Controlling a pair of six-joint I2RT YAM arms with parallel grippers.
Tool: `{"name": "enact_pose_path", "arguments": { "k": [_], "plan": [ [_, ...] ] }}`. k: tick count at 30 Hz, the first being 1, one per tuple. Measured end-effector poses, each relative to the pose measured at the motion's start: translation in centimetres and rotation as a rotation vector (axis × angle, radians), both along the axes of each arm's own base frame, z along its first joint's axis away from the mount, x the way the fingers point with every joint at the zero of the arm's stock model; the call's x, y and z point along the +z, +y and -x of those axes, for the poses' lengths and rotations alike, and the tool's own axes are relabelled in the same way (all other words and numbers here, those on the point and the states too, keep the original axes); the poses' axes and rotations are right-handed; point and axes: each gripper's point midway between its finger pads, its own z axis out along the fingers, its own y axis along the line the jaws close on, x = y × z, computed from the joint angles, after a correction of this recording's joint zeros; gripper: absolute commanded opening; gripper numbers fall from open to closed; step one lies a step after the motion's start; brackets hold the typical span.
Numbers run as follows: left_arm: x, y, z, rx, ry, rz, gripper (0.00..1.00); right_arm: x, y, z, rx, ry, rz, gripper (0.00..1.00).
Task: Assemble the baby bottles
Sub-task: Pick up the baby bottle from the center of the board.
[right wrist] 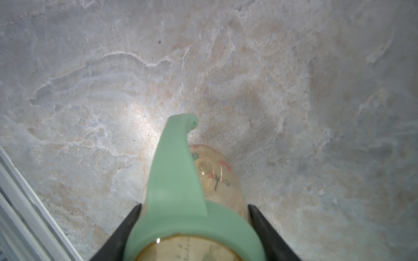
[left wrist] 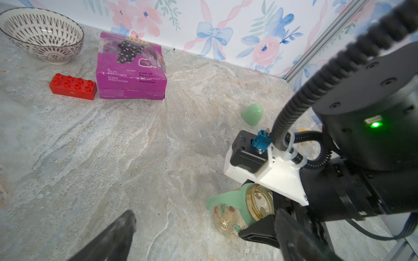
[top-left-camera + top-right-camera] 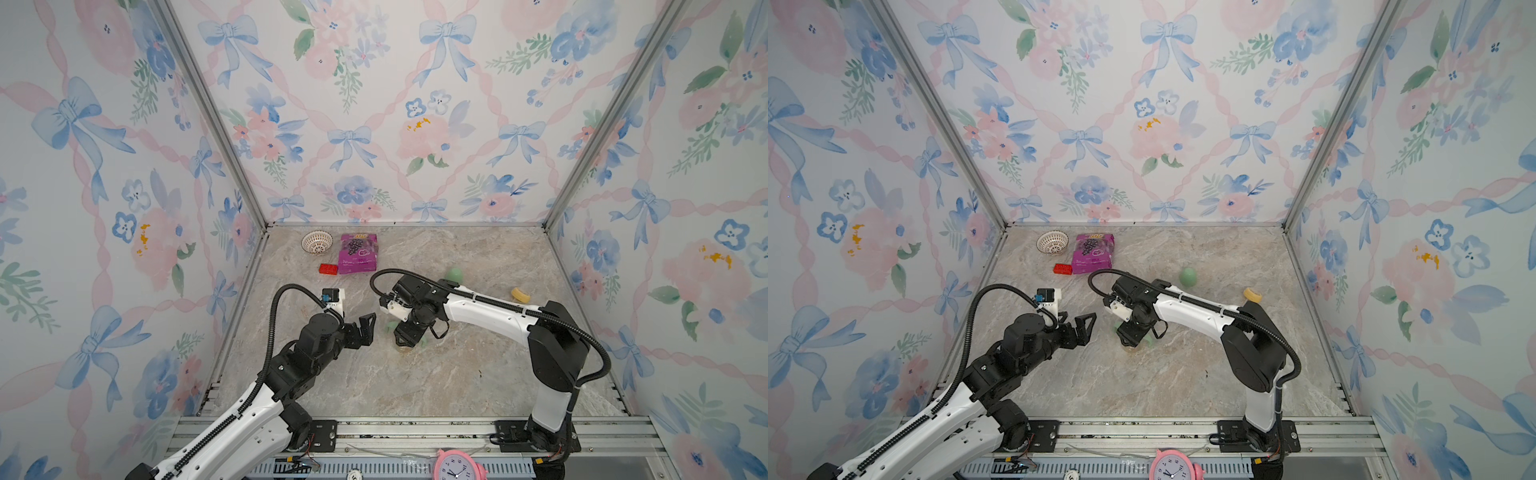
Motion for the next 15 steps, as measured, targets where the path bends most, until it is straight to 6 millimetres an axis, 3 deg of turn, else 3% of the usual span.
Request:
{"name": "enact_pose_path", "arguments": {
  "k": [3, 6, 10, 13, 15],
  "plan": [
    [-0.1, 0.0, -0.1, -0.001, -0.003, -0.008, 0.98, 0.2, -0.4, -0.1, -0.038, -0.004, 0.015, 0.32],
    [0.0, -0.7, -0.7, -0.024, -0.043, -0.012, 0.98, 1.8, -1.7, -0.6, -0.123, -0.010, 0.009, 0.29],
    [1.0, -4.8, -1.5, -0.212, -0.243, -0.016, 0.98, 8.1, -5.9, -3.8, -0.350, 0.007, -0.130, 0.31],
    [0.5, -9.7, 0.2, -0.450, -0.422, -0.073, 0.98, 14.7, -10.1, -7.8, -0.532, -0.031, -0.275, 0.32],
    [0.0, -12.1, 0.9, -0.564, -0.485, -0.108, 0.98, 17.9, -11.2, -8.7, -0.569, -0.057, -0.339, 0.32]
  ]
}}
